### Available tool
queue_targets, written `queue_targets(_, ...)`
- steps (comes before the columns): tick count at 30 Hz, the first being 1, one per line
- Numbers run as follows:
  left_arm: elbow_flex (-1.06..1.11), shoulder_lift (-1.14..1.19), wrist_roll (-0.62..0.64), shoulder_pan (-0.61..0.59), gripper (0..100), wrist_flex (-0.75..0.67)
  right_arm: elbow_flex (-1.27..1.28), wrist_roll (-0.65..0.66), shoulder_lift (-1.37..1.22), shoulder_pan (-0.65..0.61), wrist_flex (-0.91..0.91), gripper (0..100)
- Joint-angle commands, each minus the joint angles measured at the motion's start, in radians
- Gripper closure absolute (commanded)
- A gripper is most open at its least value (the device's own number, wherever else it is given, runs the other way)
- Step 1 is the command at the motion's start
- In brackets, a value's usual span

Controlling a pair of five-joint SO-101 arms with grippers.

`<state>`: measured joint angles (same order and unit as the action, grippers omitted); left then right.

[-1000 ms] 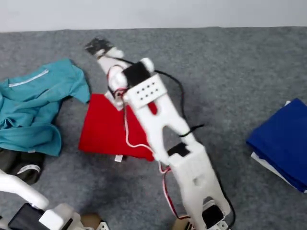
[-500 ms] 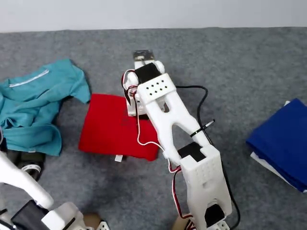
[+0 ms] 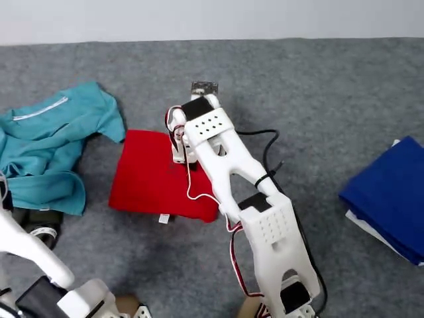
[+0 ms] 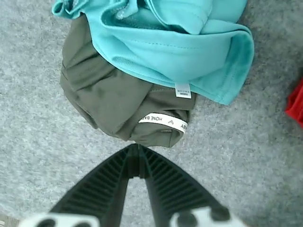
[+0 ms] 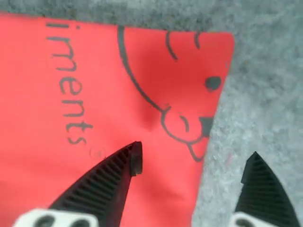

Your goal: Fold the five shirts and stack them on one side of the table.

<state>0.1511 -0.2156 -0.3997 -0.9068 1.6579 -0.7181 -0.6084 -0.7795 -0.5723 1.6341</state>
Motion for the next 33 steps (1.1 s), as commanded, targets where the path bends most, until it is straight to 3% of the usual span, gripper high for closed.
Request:
queue_targets(1,0.001,-0.034,0.002,0.008,100,-0.025,-0.049,-0.014,-0.013,0.004,-0.036,65.9)
queue_targets(11,0.001,-0.034,-0.002,0.008,100,-0.046,-0.049,-0.063,-0.107,0.007,-0.081,66.3)
queue_targets(13,0.001,-0.034,-0.002,0.005,100,-0.046,-0.049,-0.061,-0.11,0.012,-0.079,70.9)
queue_targets(19,0.001,-0.04,-0.003,0.005,100,-0.043,-0.051,-0.055,-0.105,0.054,-0.079,99.5)
queue_targets(25,-0.001,-0.041,-0.003,0.005,100,-0.04,-0.1,-0.052,-0.084,0.125,0.051,98.7)
queue_targets(29,-0.001,-0.041,-0.002,0.005,100,-0.035,-0.17,0.092,-0.051,0.179,0.136,98.9)
queue_targets(33,-0.004,-0.041,0.0,0.009,100,-0.011,-0.227,0.345,-0.036,0.262,0.136,98.9)
